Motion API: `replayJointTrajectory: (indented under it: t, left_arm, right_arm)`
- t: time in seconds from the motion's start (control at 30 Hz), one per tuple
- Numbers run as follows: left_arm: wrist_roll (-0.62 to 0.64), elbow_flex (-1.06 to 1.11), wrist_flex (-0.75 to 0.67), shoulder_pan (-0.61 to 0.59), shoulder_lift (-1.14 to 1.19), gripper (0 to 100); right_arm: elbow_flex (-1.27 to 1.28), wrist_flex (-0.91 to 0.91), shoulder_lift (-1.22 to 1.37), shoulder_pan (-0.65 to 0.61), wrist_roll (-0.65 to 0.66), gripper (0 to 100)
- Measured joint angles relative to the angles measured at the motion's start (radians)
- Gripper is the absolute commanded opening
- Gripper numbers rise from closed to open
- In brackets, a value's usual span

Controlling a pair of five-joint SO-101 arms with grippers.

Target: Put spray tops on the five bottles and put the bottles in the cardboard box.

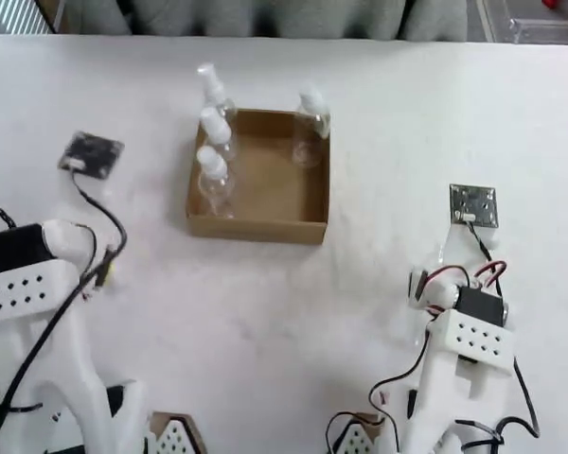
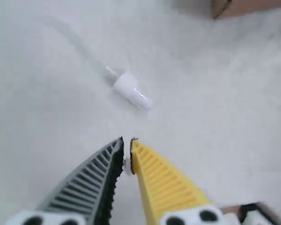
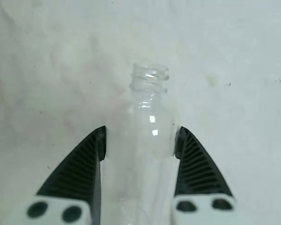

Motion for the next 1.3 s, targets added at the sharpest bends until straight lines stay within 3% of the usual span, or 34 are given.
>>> replayJointTrajectory:
  t: [0.13,0.27,0.37,0.67,0.87,1.3]
  left_arm:
    - [-0.338,0.054,-0.003,-0.009,-0.002,5]
    - [-0.585,0.157,-0.144,-0.044,-0.003,5]
    - [-0.620,0.195,-0.256,-0.051,-0.003,5]
    - [-0.637,0.193,-0.328,-0.015,0.212,5]
    - [-0.732,0.124,-0.336,-0.014,0.437,5]
    - [-0.747,-0.110,-0.344,-0.011,0.723,5]
  right_arm:
    - [0.000,0.000,0.000,0.000,0.000,1.7]
    - [0.000,0.000,0.000,0.002,0.000,1.7]
    - [0.000,0.000,0.000,0.002,0.000,1.7]
    - [0.000,0.000,0.000,0.002,0.015,1.7]
    - [0.000,0.000,0.000,0.002,0.028,1.7]
    - [0.000,0.000,0.000,0.002,0.031,1.7]
